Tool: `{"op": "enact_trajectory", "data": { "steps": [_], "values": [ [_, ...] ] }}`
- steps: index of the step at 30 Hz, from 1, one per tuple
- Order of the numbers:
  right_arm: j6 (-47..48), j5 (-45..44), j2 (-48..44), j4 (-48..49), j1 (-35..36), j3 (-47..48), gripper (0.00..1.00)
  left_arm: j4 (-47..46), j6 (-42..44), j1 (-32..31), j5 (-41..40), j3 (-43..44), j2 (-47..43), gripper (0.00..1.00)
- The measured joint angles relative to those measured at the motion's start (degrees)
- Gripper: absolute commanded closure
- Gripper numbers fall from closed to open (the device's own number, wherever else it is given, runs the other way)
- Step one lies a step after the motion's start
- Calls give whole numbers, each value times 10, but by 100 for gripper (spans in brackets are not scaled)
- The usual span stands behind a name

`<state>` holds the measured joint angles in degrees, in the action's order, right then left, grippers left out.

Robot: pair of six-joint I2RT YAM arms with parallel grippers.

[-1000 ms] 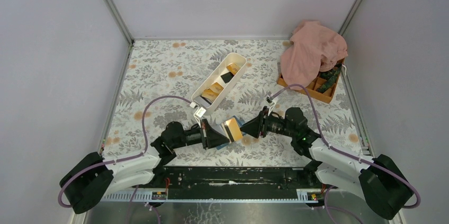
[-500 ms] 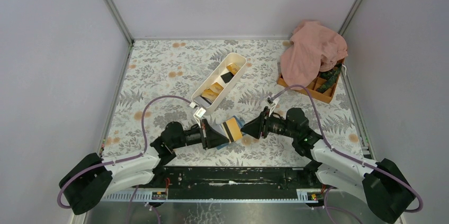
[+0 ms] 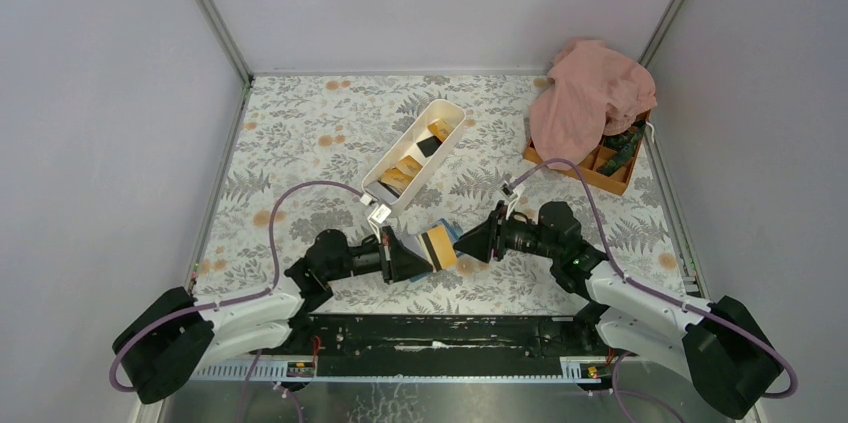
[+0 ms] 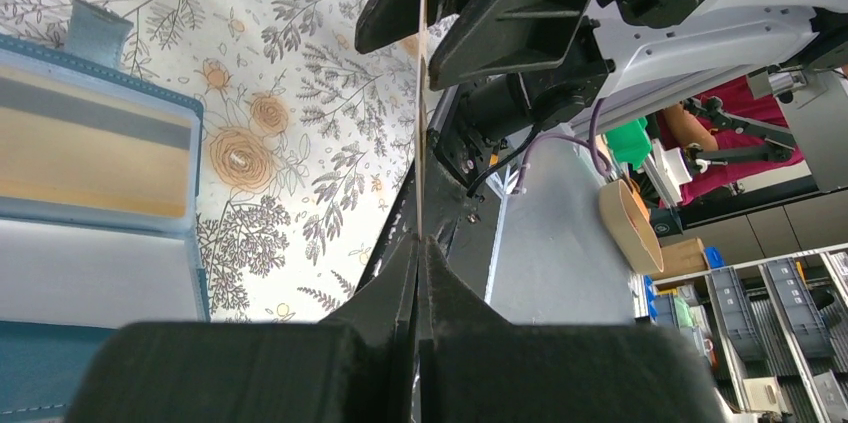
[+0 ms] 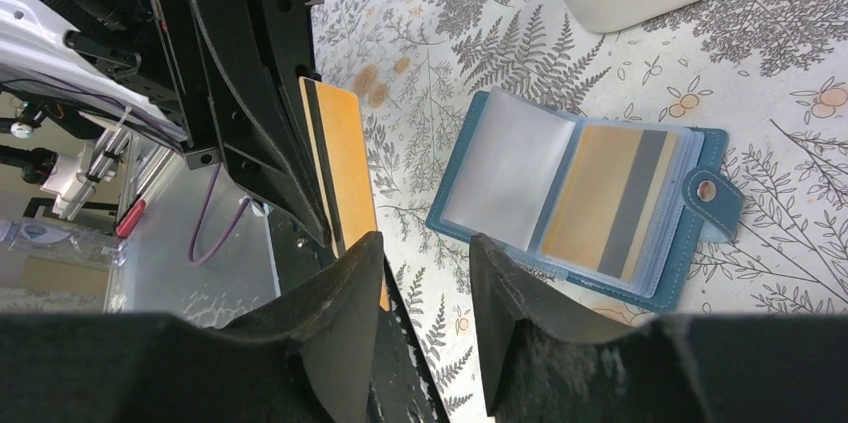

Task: Take the credit cards out of the card holder

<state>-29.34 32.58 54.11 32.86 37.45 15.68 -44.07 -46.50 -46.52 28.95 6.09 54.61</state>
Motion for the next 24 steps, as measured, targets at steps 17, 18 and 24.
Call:
{"op": "enact_trajectory", "data": {
  "steps": [17,18,24],
  "values": [
    [-33,58,41,71,0,0,66,-23,2,-4,7,6,34,100],
    [-35,62,42,74,0,0,66,-26,2,-4,7,6,34,100],
    [-43,91,50,92,0,0,88,-38,1,-4,9,8,52,100]
  ]
}}
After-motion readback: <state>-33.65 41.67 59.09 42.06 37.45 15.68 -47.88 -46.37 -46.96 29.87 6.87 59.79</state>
